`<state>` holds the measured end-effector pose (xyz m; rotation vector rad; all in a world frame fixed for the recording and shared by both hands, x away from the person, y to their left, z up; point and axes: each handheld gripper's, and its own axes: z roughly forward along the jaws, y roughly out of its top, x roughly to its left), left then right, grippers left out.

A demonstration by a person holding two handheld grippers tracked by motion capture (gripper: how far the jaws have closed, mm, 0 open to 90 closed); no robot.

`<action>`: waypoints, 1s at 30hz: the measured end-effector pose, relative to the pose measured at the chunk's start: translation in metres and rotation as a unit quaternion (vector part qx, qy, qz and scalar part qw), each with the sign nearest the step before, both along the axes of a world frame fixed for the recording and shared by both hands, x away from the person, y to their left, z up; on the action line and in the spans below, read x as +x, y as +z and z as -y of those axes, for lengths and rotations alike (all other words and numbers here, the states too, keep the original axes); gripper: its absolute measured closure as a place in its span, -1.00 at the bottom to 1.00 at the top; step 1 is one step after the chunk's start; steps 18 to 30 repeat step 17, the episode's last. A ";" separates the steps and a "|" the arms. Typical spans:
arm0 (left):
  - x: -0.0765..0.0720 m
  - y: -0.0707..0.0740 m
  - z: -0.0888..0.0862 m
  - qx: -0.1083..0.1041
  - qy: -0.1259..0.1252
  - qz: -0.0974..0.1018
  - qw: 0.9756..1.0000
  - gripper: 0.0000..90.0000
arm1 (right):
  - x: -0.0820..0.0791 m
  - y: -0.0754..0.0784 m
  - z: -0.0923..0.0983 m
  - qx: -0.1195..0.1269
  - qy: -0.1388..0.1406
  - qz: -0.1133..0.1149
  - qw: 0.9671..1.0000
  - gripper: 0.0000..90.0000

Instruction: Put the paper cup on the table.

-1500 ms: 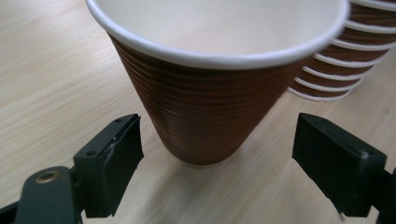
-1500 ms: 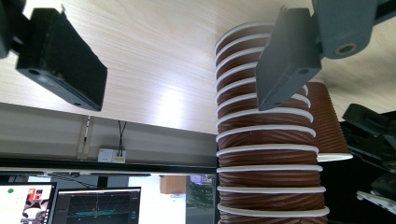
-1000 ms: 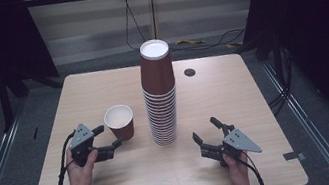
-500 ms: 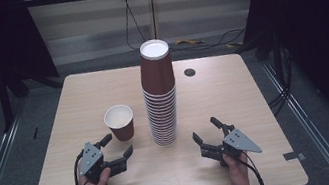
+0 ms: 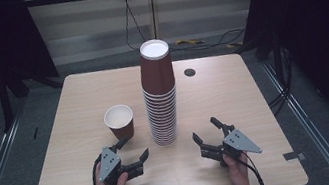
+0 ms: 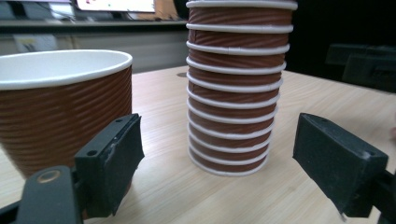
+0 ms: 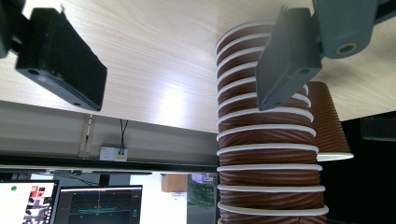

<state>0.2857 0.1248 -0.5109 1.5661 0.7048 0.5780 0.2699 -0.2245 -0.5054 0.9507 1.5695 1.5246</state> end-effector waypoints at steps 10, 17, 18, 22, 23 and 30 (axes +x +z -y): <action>-0.009 -0.004 -0.008 -0.039 -0.001 0.041 0.998 -0.67 | 0.000 0.000 0.000 0.001 0.000 -0.001 1.000 -0.63; -0.009 -0.004 -0.008 -0.037 -0.001 0.040 0.999 -0.66 | 0.000 0.000 0.001 0.002 -0.001 -0.002 1.000 -0.63; -0.009 -0.004 -0.008 -0.037 -0.001 0.040 0.999 -0.66 | 0.000 0.000 0.001 0.002 -0.001 -0.002 1.000 -0.63; -0.009 -0.004 -0.008 -0.037 -0.001 0.040 0.999 -0.66 | 0.000 0.000 0.001 0.002 -0.001 -0.002 1.000 -0.63; -0.009 -0.004 -0.008 -0.037 -0.001 0.040 0.999 -0.66 | 0.000 0.000 0.001 0.002 -0.001 -0.002 1.000 -0.63; -0.009 -0.004 -0.008 -0.037 -0.001 0.040 0.999 -0.66 | 0.000 0.000 0.001 0.002 -0.001 -0.002 1.000 -0.63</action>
